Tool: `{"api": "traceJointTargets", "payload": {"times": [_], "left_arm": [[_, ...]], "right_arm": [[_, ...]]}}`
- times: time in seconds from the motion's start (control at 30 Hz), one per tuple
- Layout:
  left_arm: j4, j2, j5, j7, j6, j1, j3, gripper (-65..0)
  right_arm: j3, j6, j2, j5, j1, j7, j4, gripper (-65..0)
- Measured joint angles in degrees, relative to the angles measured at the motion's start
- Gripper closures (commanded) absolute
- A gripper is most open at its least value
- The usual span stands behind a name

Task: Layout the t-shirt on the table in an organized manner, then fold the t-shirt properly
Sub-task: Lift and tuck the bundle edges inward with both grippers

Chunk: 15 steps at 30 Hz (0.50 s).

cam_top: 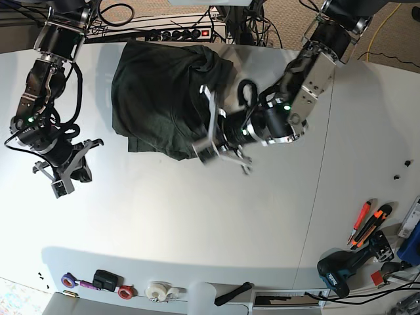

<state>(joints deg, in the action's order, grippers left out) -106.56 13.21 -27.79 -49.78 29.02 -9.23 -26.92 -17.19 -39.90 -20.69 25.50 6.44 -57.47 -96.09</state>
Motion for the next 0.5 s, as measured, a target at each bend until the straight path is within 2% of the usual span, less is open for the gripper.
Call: {"api": "traceJointTargets", "payload": {"times": [0.07, 0.1, 0.13, 0.2, 0.3, 0.5], "left_arm": [[-0.1, 0.4, -8.0, -4.3, 7.3, 0.7, 0.0, 0.0], [-0.1, 0.4, -11.7, -6.6, 9.9, 1.2, 0.0, 0.0], [0.0, 0.4, -15.5, -9.2, 11.1, 1.9, 0.0, 0.0], [0.0, 0.3, -21.3, -14.1, 10.9, 2.8, 0.0, 0.0], [0.0, 0.3, -26.4, -20.0, 10.9, 3.7, 0.0, 0.0], [0.0, 0.3, -28.2, -20.8, 10.9, 7.9, 0.0, 0.0]], "right_arm": [[0.6, 0.0, 0.2, 4.6, 0.0, -0.6, 0.5, 0.0], [1.0, 0.0, 0.3, 6.2, 0.0, -0.6, 1.2, 0.0], [1.5, 0.0, 0.4, 7.2, 0.1, -0.6, 2.4, 0.0], [2.6, 0.0, 0.3, 9.0, 0.2, -0.7, 6.0, 0.0], [6.3, 0.0, 0.2, 10.2, 1.2, -0.8, 13.0, 0.0], [13.8, 0.0, 0.5, 10.9, 3.6, 0.3, 22.1, 0.0]]}}
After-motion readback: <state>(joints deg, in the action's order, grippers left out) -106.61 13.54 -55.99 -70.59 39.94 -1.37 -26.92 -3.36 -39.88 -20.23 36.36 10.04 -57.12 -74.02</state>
